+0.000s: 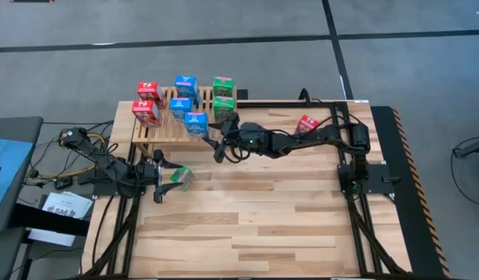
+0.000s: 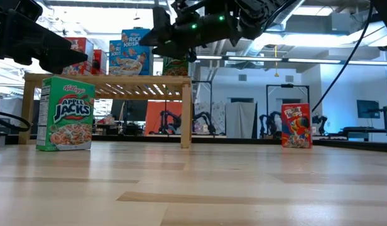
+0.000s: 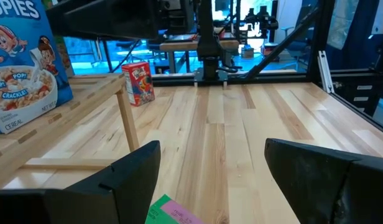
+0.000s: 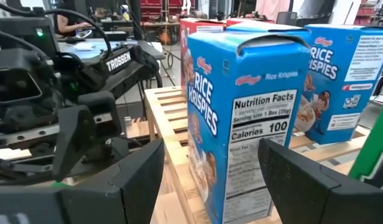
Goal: Stack cereal on shelf
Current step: Put the blue cereal box on the shelf aligned with the blue cereal boxes
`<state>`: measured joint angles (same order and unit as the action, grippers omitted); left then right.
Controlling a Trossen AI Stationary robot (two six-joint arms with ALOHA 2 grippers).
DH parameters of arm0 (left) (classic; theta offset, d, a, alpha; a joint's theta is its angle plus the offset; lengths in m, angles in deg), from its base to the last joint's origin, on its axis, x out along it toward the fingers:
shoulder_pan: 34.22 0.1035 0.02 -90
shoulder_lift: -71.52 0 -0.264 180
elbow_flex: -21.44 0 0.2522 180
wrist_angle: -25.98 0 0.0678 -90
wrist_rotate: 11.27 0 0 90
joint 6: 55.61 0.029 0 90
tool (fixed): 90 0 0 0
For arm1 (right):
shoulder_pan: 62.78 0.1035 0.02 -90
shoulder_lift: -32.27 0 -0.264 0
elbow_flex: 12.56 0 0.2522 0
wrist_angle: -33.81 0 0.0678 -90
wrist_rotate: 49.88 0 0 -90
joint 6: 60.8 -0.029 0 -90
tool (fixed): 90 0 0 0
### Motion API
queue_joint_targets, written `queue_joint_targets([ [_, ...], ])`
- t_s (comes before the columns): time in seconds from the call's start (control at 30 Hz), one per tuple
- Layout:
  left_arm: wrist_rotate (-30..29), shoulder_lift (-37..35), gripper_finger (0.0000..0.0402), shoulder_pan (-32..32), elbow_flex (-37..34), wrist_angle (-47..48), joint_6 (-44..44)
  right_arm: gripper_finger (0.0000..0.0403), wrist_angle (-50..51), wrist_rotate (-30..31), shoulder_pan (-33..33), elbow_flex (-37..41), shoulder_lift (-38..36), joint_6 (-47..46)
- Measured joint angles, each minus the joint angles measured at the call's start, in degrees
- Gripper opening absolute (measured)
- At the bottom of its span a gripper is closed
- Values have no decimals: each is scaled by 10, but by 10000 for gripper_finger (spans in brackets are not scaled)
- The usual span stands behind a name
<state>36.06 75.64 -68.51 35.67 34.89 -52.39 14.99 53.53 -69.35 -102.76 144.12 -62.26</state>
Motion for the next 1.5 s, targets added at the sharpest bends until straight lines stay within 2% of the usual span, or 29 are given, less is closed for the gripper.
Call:
queue_joint_targets([
  [0.6, 0, 0, 281, 0, 0, 0, 0, 286, 43, -1, 1, -39, 2, -15],
  [0.67, 0, 0, 281, 0, 0, 0, 0, 286, 21, 1, 1, -51, 28, -17],
  [0.8, 0, 0, 281, 0, 0, 0, 0, 286, 49, -9, 1, -92, 69, -28],
  [1.0, 0, 0, 281, 0, 0, 0, 0, 286, 87, -14, 1, -141, 83, -31],
  [1.5, 0, 0, 281, 0, 0, 0, 0, 286, 103, -15, 14, -154, 84, -42],
])
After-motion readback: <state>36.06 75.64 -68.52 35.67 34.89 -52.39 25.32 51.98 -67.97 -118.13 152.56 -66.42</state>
